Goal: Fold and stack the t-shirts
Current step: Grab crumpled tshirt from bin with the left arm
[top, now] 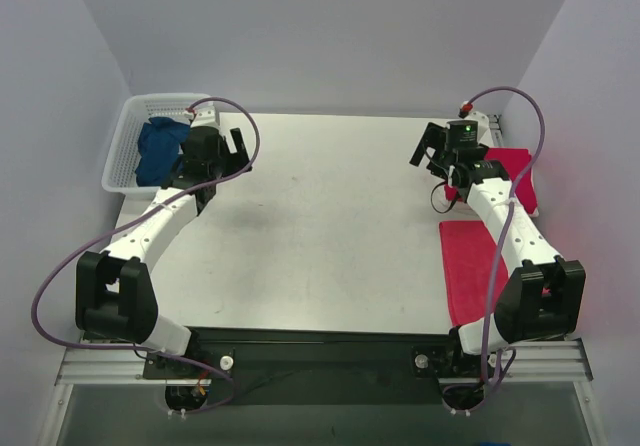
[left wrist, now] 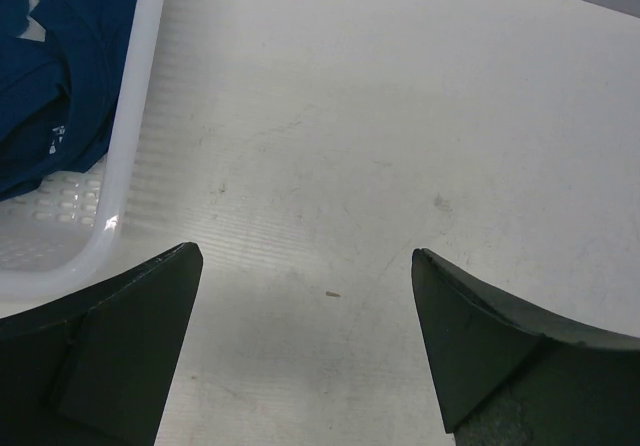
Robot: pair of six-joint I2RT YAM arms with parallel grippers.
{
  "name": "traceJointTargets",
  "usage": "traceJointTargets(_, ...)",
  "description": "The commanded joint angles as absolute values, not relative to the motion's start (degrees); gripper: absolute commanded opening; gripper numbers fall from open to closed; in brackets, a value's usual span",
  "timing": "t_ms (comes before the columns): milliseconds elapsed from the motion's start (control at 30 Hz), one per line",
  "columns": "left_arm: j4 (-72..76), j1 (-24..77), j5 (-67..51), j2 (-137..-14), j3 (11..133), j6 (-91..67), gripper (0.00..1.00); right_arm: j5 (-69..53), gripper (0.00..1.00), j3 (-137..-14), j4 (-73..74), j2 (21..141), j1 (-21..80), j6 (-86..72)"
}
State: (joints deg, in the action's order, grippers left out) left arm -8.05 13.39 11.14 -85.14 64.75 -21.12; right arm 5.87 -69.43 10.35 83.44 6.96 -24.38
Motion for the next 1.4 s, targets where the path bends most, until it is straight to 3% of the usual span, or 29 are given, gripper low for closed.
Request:
traceJointTargets(0, -6.86, 13.97, 14.24, -83.94, 66.10, -19.69, 0.97, 7.91, 1.00, -69.26, 11.25, 81.83, 7.47, -23.73)
traceJointTargets(233, -9.65, 12.75, 22.48, -85.77, 69.77, -21.70, 0.97, 11.94, 1.00, -67.16, 8.98, 80.07, 10.53, -20.93)
traceJointTargets(367, -11.69, 8.37, 21.28, -88.50, 73.20, -25.57, 0.97, 14.05, 1.00, -67.23, 8.61, 79.72, 12.21, -20.04)
traceJointTargets(500, -12.22, 3.35, 20.04, -91.40, 75.58, -29.08, 0.85, 15.82, 1.00, -67.15, 9.32, 79.54, 13.09, -19.60)
traceJointTargets(733, -14.50, -6.15, 21.01, -98.69, 83.49, -31.46, 0.80, 15.82, 1.00, -67.50, 9.93, 81.64, 13.54, -20.04)
traceJointTargets(1033, -18.28, -9.93, 10.05, -121.69, 104.11, -29.27, 0.71, 15.38, 0.97, -68.82, 11.42, 85.34, 13.89, -21.18)
traceJointTargets(1367, -26.97, -10.02, 5.10, -138.51, 123.12, -31.02, 0.71, 16.17, 0.96, -71.10, 12.83, 89.21, 13.97, -21.71)
